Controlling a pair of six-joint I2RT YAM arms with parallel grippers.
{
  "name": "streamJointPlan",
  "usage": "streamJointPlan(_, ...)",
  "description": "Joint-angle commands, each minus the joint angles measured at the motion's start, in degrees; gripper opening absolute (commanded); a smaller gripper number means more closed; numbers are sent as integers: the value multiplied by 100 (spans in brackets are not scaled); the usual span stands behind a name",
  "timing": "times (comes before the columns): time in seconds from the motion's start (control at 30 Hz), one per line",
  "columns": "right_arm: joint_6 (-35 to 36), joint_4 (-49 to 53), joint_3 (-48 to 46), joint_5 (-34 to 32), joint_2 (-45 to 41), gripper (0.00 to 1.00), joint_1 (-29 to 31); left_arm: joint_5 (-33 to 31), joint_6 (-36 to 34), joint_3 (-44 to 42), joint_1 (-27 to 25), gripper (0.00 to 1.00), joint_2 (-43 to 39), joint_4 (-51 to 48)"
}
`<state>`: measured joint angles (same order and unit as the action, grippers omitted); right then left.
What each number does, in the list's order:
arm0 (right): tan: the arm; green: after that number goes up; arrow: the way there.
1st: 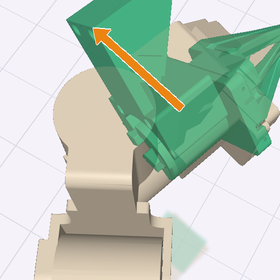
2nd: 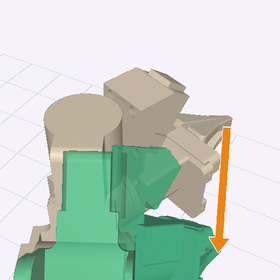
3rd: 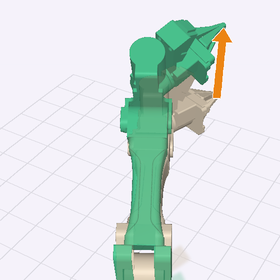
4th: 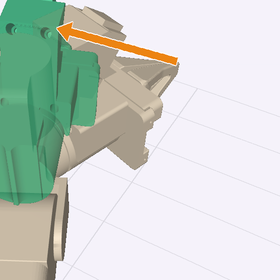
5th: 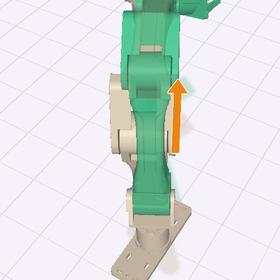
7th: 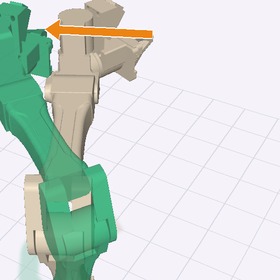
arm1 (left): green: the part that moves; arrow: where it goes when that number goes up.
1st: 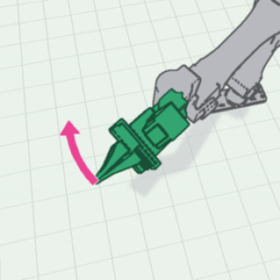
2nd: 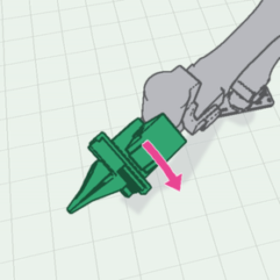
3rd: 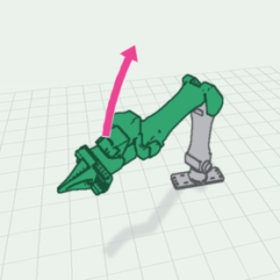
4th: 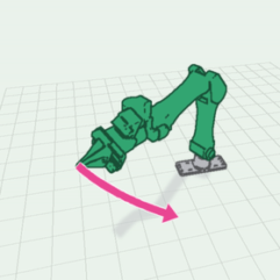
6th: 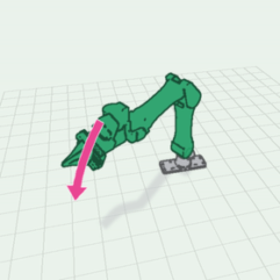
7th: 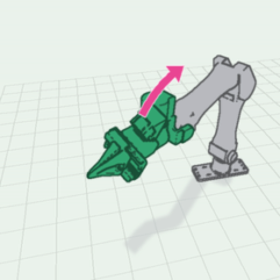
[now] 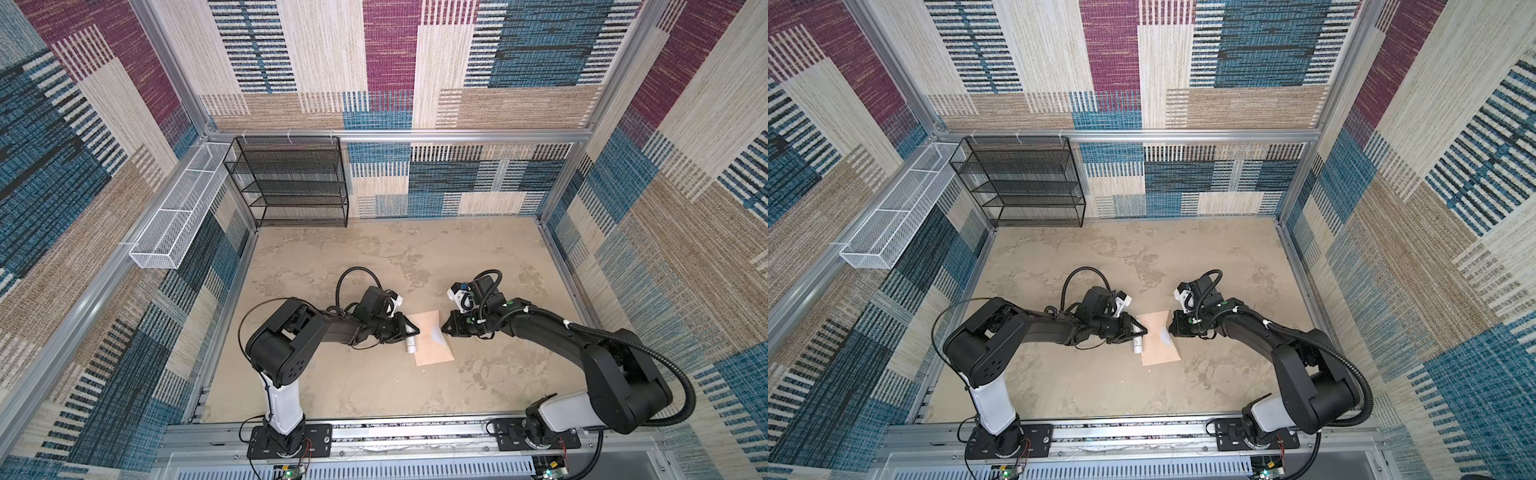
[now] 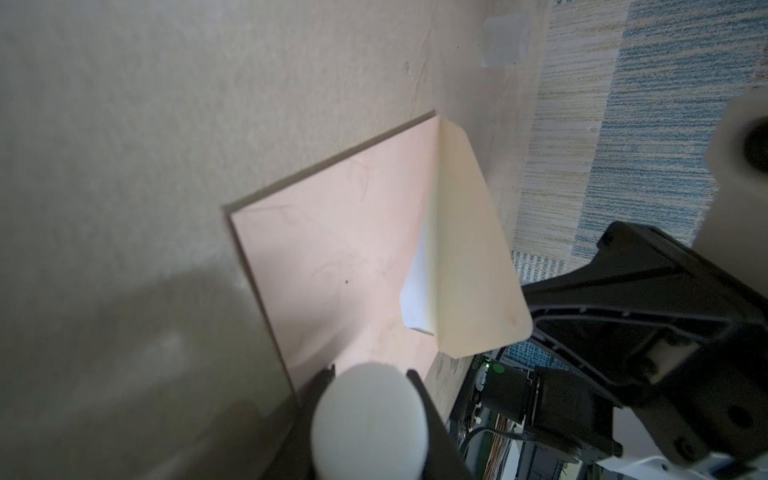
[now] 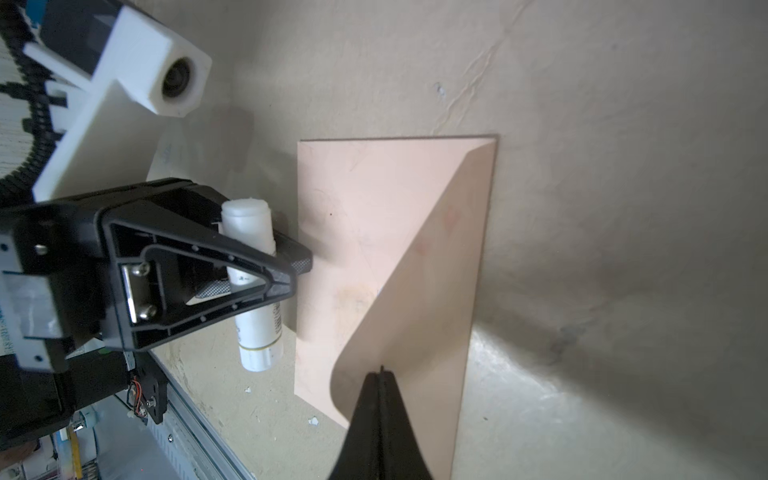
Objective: Place the letter into the envelope and seal it
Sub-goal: 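Fold the white flap over onto the pink envelope with the right gripper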
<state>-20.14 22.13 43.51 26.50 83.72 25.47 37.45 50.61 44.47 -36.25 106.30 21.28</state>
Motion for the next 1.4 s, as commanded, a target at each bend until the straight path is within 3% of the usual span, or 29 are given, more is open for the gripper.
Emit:
streamJointPlan(0.0,-108,1,213,-145,209,6,134,-212,-43,-16,-5,7,21,-413)
streamJointPlan(0.23,-140,538,723,-677,806,6,393,-197,-45,-15,-1,7,-4,-432)
streamJointPlan(1.37,-183,2073,2054,-1948,2333,8,1171,-108,-32,-20,-5,7,-137,-344)
